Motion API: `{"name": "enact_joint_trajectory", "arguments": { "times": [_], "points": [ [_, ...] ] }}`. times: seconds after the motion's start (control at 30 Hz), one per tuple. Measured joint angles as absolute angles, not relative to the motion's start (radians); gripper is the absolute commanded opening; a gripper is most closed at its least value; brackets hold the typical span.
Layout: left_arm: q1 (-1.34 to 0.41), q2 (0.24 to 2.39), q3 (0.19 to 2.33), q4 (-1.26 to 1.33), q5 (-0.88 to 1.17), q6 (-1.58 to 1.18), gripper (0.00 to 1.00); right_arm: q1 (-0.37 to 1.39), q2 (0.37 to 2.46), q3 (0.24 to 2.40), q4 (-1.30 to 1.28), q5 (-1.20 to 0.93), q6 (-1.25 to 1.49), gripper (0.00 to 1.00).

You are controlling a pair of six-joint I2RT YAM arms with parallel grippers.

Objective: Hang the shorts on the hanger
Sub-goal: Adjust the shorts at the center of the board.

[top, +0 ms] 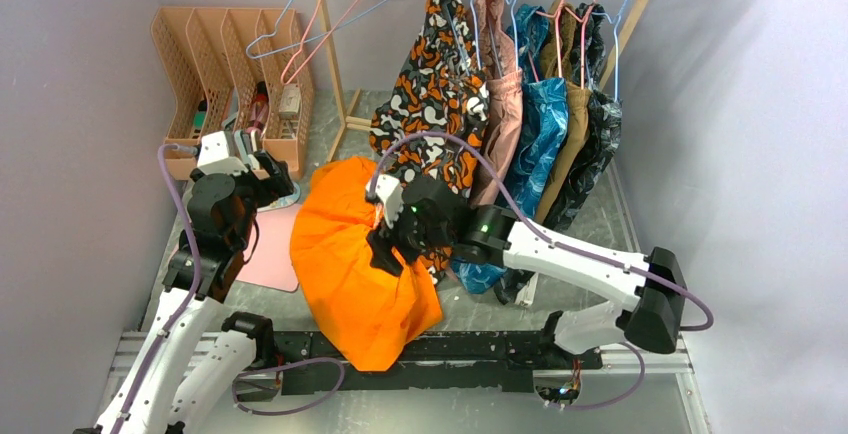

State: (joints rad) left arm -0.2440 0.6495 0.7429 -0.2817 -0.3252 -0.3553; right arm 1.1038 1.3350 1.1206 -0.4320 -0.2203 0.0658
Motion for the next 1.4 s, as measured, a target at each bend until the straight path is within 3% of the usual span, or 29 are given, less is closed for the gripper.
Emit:
{"name": "enact_joint_trajectory", "arguments": {
  "times": [0.47, 0.63, 1.13, 1.2, 1.27, 1.37, 1.4],
  "points": [
    [-0.244, 0.650, 0.743, -0.290, -0.356, -0.355, 0.95, 0.982, 1.743, 1.240, -0.179, 0.206, 0.335, 0.71],
    [-0.244, 0.651, 0.743, -0.291, -0.356, -0.355, 0.94, 0.978, 1.742, 1.198, -0.120, 0.305, 0.346, 0.72],
    [-0.246, 0.725, 0.743, -0.290, -0.309, -0.355, 0.92, 0.884, 1.755, 1.090, 0.035, 0.123, 0.413, 0.68],
    [-0.246, 0.733, 0.743, -0.290, -0.307, -0.355, 0.92, 0.883, 1.787, 1.095, 0.043, 0.106, 0.419, 0.64],
    [-0.246, 0.743, 0.743, -0.290, -0.306, -0.355, 0.92, 0.882, 1.825, 1.111, 0.046, 0.091, 0.424, 0.51],
    [-0.246, 0.757, 0.743, -0.290, -0.304, -0.355, 0.88, 0.878, 1.851, 1.126, 0.058, 0.072, 0.430, 0.18],
    [-0.246, 0.760, 0.743, -0.290, -0.304, -0.355, 0.87, 0.878, 1.850, 1.126, 0.066, 0.067, 0.428, 0.11]
  ]
}}
